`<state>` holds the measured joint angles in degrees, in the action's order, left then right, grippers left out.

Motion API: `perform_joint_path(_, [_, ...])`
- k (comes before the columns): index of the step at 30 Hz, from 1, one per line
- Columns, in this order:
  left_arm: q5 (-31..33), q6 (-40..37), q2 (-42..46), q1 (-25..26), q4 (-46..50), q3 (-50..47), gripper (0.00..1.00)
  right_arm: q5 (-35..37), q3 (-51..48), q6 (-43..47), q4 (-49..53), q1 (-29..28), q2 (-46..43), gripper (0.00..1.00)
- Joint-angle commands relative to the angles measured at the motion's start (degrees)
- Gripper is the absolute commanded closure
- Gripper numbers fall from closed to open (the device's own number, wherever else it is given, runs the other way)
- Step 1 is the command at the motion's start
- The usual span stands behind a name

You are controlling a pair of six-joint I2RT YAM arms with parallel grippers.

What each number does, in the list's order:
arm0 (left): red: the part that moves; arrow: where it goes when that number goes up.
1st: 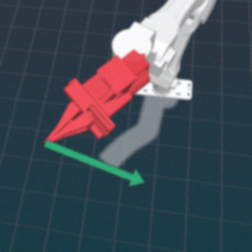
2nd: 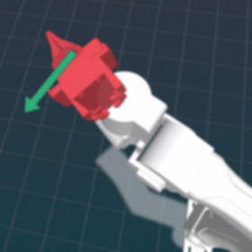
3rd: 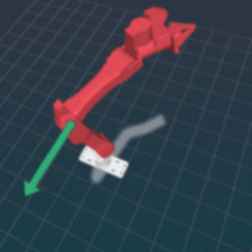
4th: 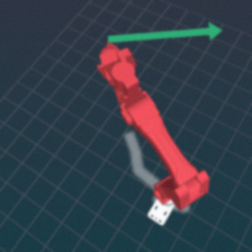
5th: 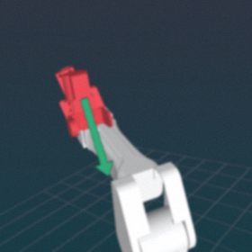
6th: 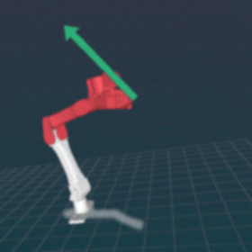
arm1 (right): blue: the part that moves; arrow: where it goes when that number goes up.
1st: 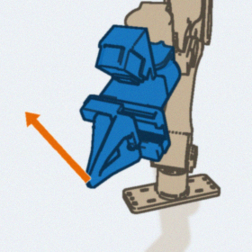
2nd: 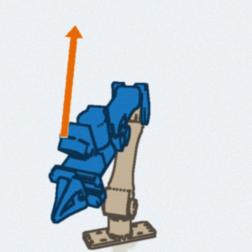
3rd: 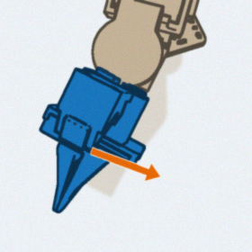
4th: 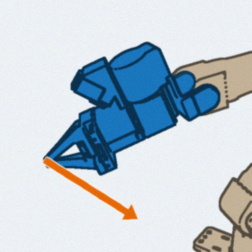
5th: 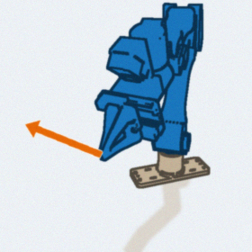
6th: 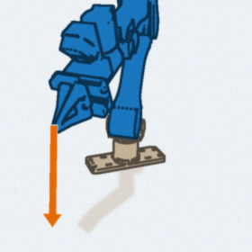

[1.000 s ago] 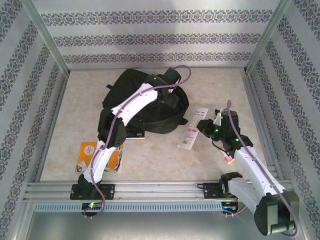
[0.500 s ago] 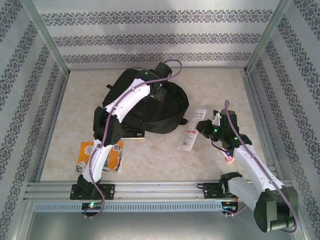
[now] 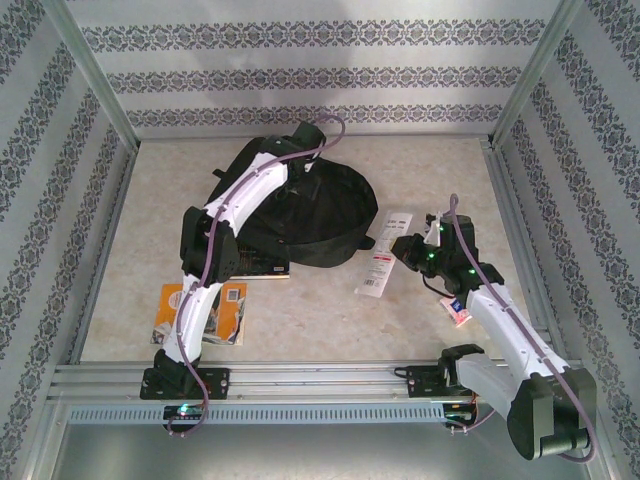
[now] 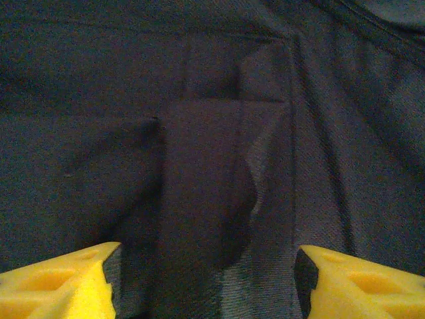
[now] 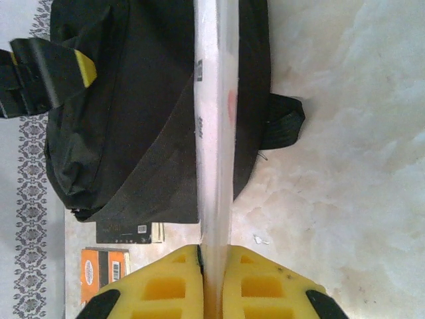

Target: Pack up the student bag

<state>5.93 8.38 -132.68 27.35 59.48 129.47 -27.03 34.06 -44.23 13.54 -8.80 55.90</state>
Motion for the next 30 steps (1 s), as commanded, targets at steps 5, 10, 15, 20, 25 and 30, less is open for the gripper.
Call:
perform_joint_path(5, [-2.22, 1.41, -2.49, -0.91, -1.83, -2.13, 0.46, -0.75, 3.40, 1.27, 0.21, -0.60, 0.89, 0.96])
perform_joint_path(10, [-2.71, 1.44, -0.95, -1.83, -2.04, -2.31, 0.95, -0.35, 5.93, 0.96, 0.79, -0.69, 1.13, 0.96])
perform_joint_path(15, [-7.41, 3.20, 4.59, -1.87, -2.48, -1.76, 1.00, -0.18, 10.51, -0.59, 0.79, -0.68, 2.79, 0.97])
perform_joint_path(20, [-9.74, 4.61, 11.66, -2.89, -3.50, -2.80, 1.00, 1.55, 15.05, -3.02, -0.01, -0.61, 4.86, 0.98])
perform_joint_path(25, [-15.66, 6.87, 16.76, -5.43, -4.59, -4.64, 1.00, 6.74, 17.11, -5.27, -0.17, 0.14, 5.69, 0.99])
perform_joint_path(30, [-20.85, 8.29, 20.28, -6.20, -5.81, -6.60, 1.00, 9.89, 18.22, -7.28, -1.47, 0.86, 7.89, 0.99])
